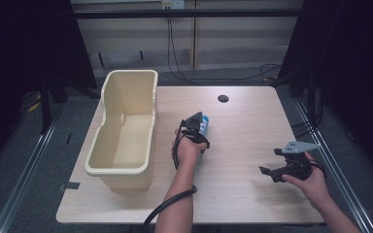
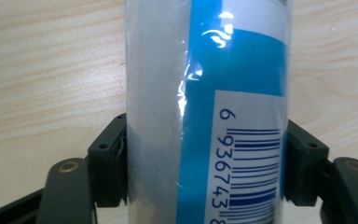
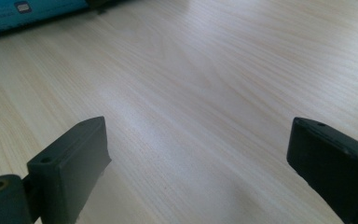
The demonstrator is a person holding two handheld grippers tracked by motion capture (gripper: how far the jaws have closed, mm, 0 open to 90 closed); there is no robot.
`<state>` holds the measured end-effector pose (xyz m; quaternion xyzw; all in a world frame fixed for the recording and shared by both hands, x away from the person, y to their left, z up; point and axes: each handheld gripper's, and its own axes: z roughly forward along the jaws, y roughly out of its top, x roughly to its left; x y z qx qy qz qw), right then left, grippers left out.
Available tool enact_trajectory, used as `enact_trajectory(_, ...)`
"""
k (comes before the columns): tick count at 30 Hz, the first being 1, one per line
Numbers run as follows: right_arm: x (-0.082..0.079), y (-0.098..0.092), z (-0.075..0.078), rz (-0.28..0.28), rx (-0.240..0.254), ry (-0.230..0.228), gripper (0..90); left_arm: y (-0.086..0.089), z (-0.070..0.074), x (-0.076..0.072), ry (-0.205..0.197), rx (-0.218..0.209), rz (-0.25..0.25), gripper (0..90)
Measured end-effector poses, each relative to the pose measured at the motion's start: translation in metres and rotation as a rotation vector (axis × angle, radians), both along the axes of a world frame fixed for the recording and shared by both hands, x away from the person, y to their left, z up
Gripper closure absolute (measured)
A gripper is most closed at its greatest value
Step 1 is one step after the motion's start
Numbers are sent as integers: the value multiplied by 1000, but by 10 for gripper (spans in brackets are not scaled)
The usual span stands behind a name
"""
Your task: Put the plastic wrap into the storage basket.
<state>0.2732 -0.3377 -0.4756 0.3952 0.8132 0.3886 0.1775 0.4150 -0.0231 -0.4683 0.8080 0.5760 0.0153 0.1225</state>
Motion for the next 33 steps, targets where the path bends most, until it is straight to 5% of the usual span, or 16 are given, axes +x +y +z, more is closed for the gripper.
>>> enact_trajectory(7,0,0,1,-1,5,5,52,5,4,0,79,-54,-1,322)
enact_trajectory(18,0,0,2,-2,13,-7,52,20,44,-5,47,-68,31,322)
enact_trajectory(21,1,2,2,6,13,-7,52,21,40,-7,38,-82,70,322)
enact_trajectory(22,1,2,2,9,12,-9,52,23,35,-6,47,-77,41,322)
enact_trajectory(27,1,3,2,1,7,-9,52,21,23,-8,52,-70,59,322)
enact_trajectory(33,1,1,2,3,10,-6,52,22,26,-8,50,-62,51,322)
